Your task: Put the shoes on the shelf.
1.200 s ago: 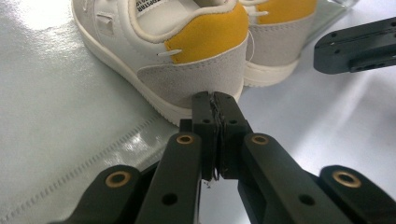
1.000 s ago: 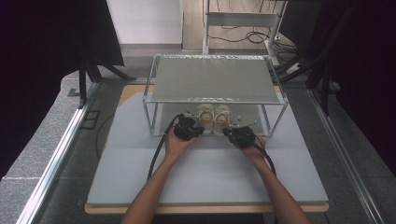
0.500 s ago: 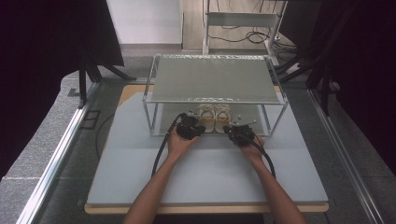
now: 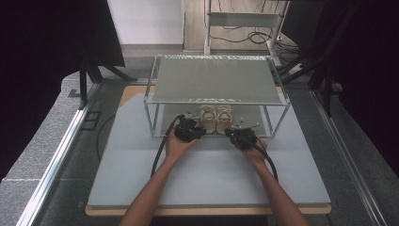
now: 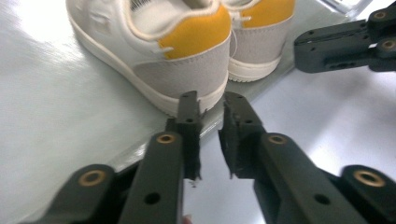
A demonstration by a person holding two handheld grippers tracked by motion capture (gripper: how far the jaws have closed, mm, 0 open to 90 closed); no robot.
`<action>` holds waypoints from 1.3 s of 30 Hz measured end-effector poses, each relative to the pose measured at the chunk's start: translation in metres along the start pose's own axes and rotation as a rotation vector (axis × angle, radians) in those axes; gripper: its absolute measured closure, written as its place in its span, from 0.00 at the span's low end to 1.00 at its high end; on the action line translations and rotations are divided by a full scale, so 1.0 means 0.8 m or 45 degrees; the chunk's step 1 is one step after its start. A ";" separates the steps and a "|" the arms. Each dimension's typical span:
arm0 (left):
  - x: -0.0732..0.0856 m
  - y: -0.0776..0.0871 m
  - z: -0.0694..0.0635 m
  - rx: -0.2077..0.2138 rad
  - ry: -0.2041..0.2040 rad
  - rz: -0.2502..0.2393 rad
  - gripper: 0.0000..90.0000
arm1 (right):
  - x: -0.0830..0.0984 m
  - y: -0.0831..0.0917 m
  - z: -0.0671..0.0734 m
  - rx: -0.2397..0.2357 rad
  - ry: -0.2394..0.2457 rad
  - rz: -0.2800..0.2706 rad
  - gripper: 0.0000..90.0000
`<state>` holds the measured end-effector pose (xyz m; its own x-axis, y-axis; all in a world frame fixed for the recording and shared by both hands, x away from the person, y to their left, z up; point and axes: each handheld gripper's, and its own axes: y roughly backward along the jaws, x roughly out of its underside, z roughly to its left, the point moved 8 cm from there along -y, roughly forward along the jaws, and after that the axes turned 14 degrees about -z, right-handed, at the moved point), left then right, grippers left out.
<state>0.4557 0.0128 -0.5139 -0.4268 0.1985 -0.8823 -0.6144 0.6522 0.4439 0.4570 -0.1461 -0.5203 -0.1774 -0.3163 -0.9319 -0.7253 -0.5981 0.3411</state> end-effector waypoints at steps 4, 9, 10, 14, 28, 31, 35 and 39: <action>-0.002 0.015 -0.002 -0.005 -0.003 -0.029 0.70 | -0.003 0.010 0.003 -0.028 -0.036 -0.037 0.86; 0.014 0.039 -0.017 0.015 -0.030 -0.028 0.53 | 0.000 0.036 0.019 -0.087 0.011 -0.094 0.70; 0.014 0.039 -0.017 0.015 -0.030 -0.028 0.52 | 0.000 0.036 0.019 -0.087 0.011 -0.094 0.70; 0.026 0.059 -0.029 0.020 -0.072 -0.049 0.47 | 0.003 0.068 0.021 -0.071 0.030 -0.133 0.63; 0.076 0.131 -0.019 -0.058 -0.076 -0.078 0.46 | 0.043 0.156 0.007 -0.008 -0.029 -0.179 0.53; 0.090 0.142 -0.009 -0.070 -0.033 -0.104 0.46 | 0.059 0.163 -0.003 0.005 -0.056 -0.151 0.53; 0.106 0.141 0.000 -0.089 -0.012 -0.064 0.46 | 0.072 0.162 -0.010 0.045 -0.118 -0.117 0.50; 0.103 0.141 -0.001 -0.069 0.005 -0.088 0.46 | 0.074 0.160 -0.006 0.061 -0.091 -0.087 0.46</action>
<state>0.3505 0.1018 -0.5361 -0.3848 0.1518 -0.9104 -0.6775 0.6234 0.3903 0.3567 -0.2451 -0.5308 -0.1723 -0.2214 -0.9598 -0.7682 -0.5797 0.2717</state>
